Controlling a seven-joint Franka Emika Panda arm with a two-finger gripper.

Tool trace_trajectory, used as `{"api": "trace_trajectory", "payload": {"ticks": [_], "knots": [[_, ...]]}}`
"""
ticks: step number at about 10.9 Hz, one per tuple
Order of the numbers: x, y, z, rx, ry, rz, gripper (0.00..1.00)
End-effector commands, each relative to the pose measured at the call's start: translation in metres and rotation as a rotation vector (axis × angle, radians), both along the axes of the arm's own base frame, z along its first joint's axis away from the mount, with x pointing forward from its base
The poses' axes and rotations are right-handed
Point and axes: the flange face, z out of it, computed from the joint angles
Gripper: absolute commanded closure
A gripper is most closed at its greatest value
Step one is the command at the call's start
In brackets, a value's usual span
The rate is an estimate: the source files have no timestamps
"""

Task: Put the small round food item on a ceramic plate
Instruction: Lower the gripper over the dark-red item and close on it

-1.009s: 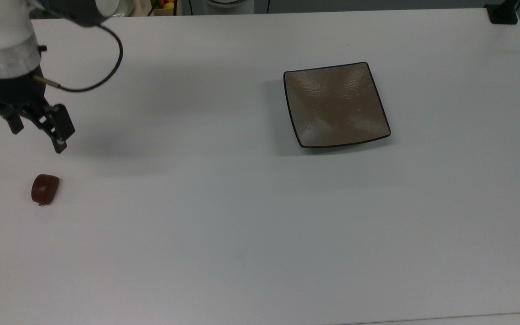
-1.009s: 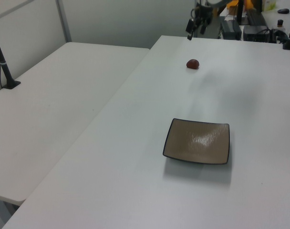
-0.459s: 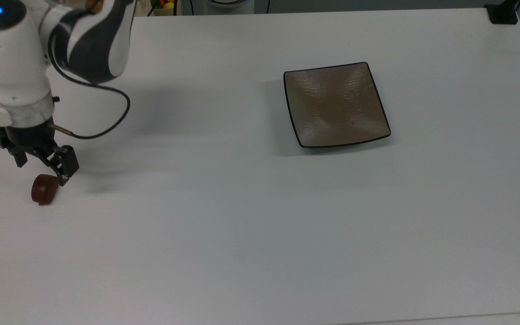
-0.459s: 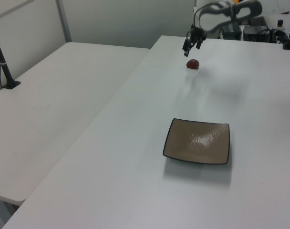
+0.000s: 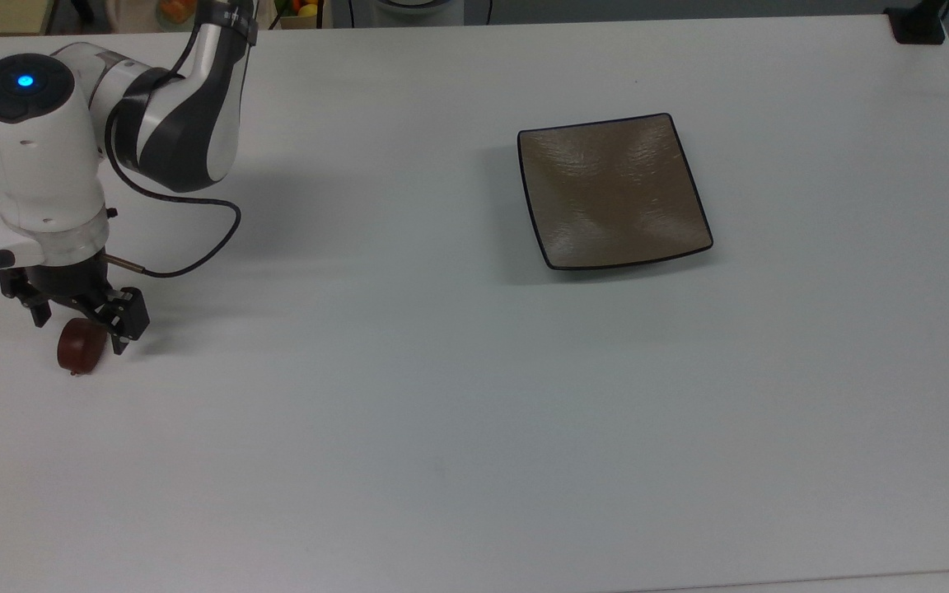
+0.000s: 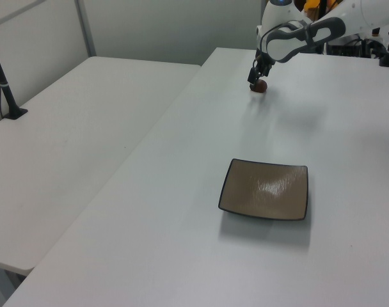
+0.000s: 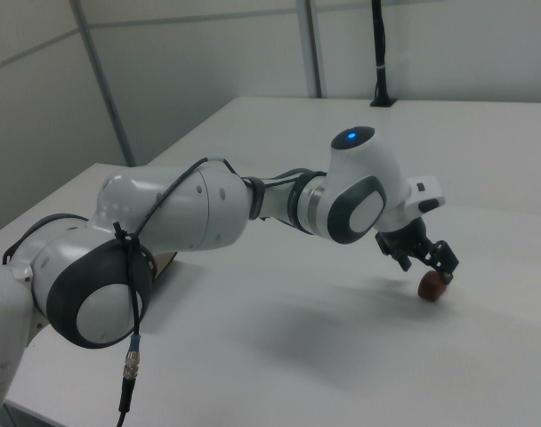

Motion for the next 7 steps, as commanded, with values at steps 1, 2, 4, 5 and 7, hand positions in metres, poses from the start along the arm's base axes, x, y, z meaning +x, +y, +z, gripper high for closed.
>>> {"api": "trace_trajectory", "payload": {"ticks": [1, 2, 4, 5, 7], "knots": [[0.001, -0.004, -0.011, -0.029, -0.025, 0.029, 0.01], [0.0, -0.005, -0.013, -0.029, -0.021, 0.03, 0.13], [-0.001, -0.005, -0.017, -0.031, -0.01, 0.045, 0.46], [-0.002, -0.006, -0.018, -0.035, -0.005, 0.056, 0.62], [-0.004, -0.005, -0.021, -0.034, 0.006, 0.065, 0.89]]}}
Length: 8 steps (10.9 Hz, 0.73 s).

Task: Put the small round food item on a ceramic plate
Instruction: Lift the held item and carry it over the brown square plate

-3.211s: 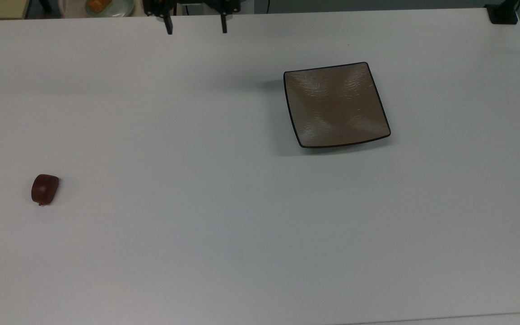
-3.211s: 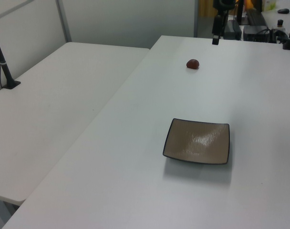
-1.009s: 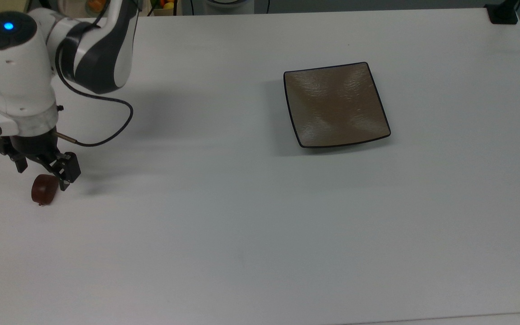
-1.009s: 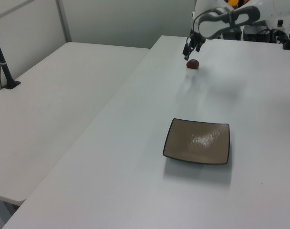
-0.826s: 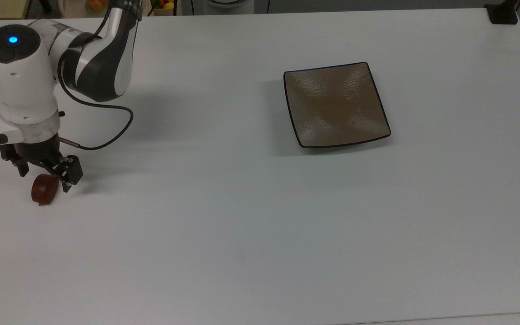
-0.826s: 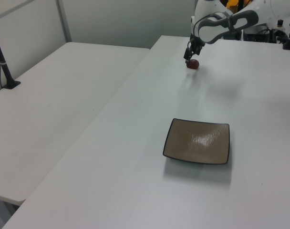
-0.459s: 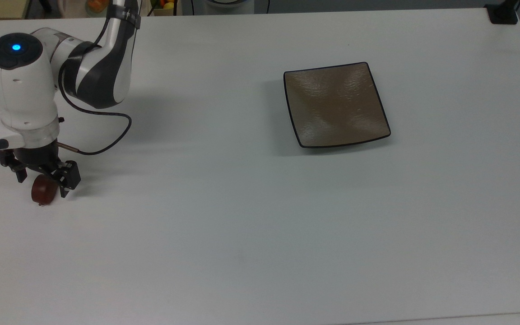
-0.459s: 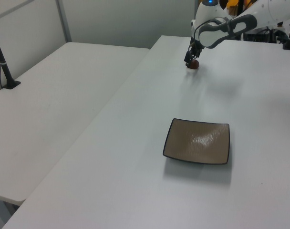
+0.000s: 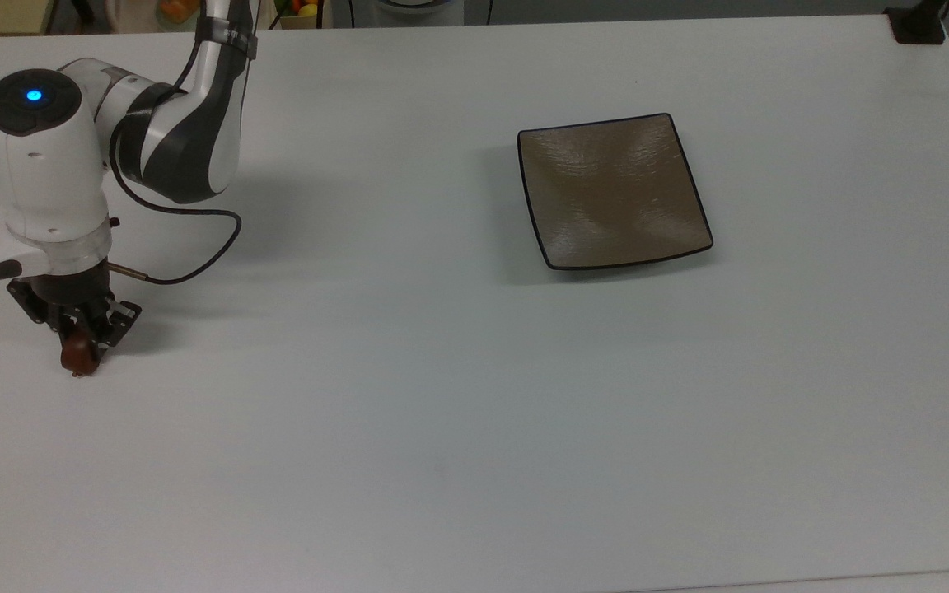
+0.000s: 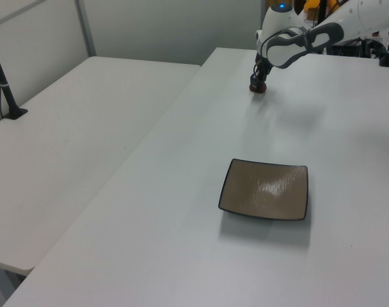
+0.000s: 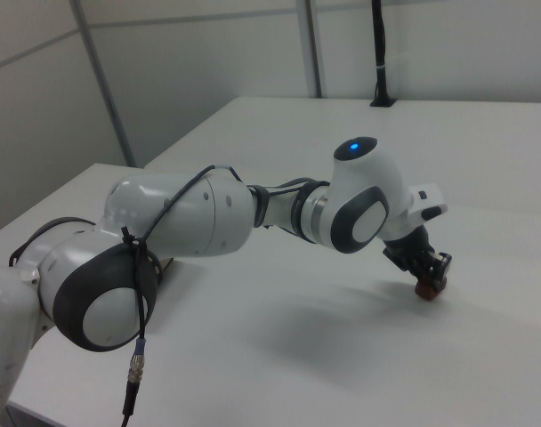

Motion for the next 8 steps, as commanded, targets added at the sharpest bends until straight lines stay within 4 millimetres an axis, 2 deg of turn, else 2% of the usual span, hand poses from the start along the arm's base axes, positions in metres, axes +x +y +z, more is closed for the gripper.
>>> {"api": "trace_trajectory", "payload": {"ticks": [1, 2, 5, 6, 8], "knots": [[-0.005, -0.002, -0.001, -0.021, 0.005, 0.03, 0.92], [-0.005, -0.001, 0.005, -0.02, 0.003, 0.029, 0.93], [-0.008, 0.009, 0.041, -0.009, 0.024, 0.028, 0.93], [-0.011, 0.014, 0.063, -0.001, 0.035, 0.026, 0.93], [-0.017, 0.039, 0.112, 0.02, 0.048, 0.038, 0.91]]}}
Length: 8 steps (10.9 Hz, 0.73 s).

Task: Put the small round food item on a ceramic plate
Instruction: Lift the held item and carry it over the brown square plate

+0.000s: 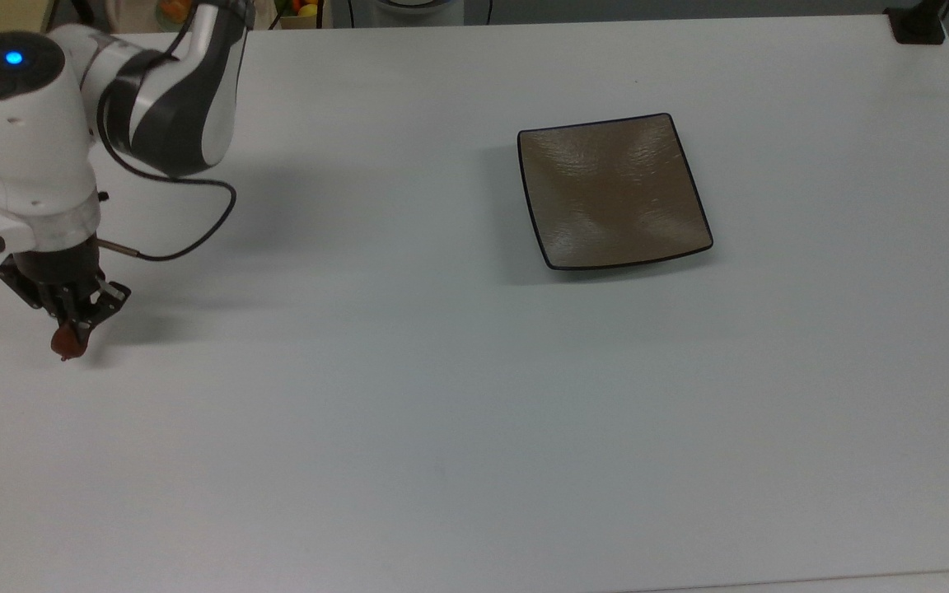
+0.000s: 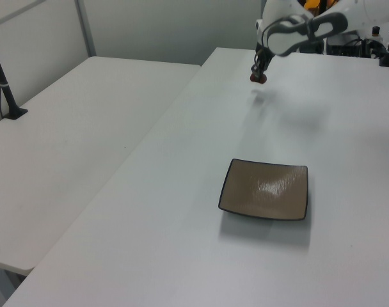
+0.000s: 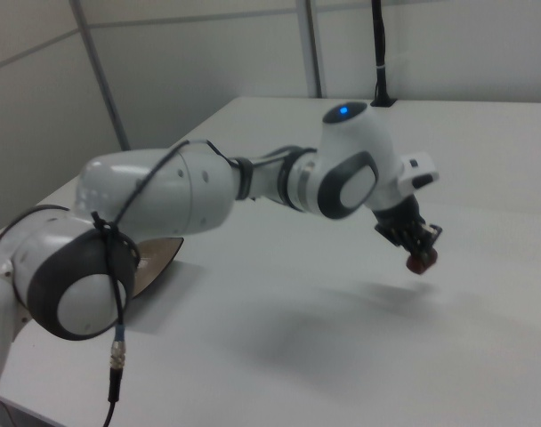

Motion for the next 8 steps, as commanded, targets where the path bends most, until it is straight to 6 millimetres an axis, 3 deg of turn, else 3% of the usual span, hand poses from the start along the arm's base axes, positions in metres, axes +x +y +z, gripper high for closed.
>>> {"api": "trace_trajectory", "payload": {"ticks": [1, 4, 8], "knots": [[-0.021, 0.038, 0.083, 0.034, 0.049, 0.027, 0.91], [-0.061, 0.094, 0.143, 0.066, 0.069, 0.089, 0.9], [-0.1, 0.184, 0.198, 0.154, 0.172, 0.198, 0.9]]}}
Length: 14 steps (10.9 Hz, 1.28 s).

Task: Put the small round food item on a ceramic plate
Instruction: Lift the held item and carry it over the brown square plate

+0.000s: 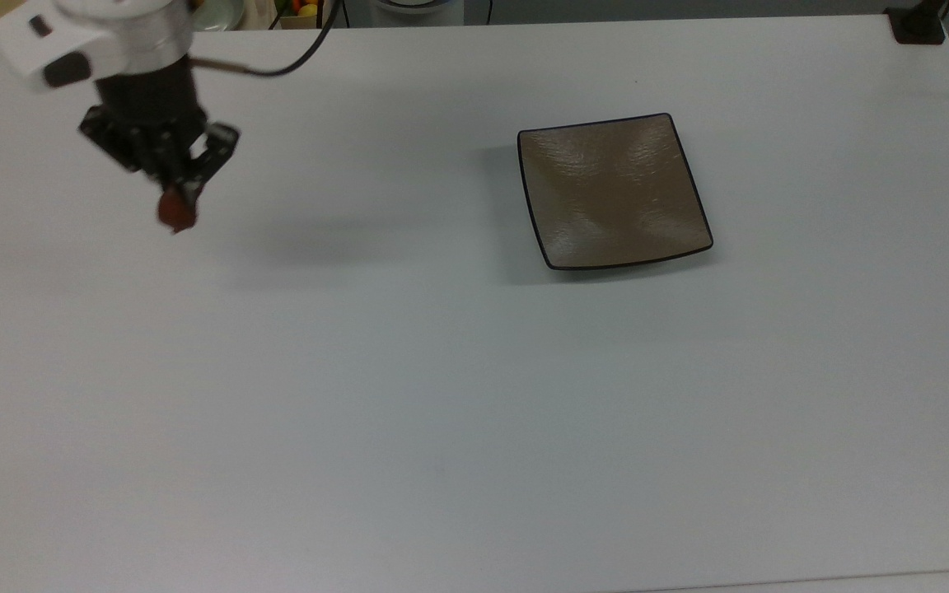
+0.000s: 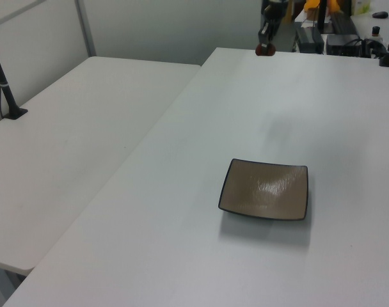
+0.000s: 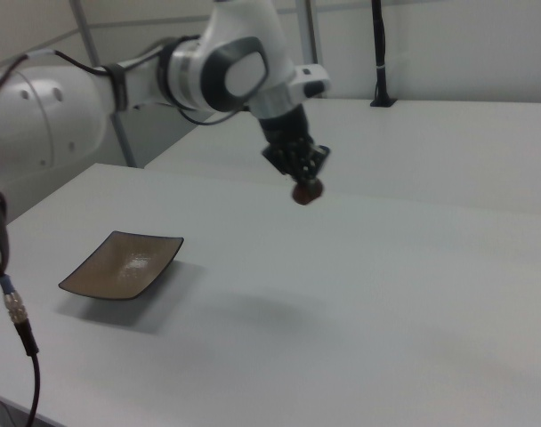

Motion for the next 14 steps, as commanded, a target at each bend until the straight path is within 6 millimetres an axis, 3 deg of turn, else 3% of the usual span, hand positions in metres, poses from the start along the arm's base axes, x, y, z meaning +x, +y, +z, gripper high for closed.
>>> {"api": "trace_trajectory", "payload": {"ticks": [1, 3, 8, 14], "knots": [[-0.04, 0.064, 0.027, 0.055, 0.092, 0.109, 0.9], [-0.058, 0.115, 0.025, 0.064, 0.203, 0.181, 0.89], [-0.096, 0.224, -0.02, 0.096, 0.33, 0.257, 0.89], [-0.124, 0.31, -0.092, 0.125, 0.323, 0.19, 0.88]]}}
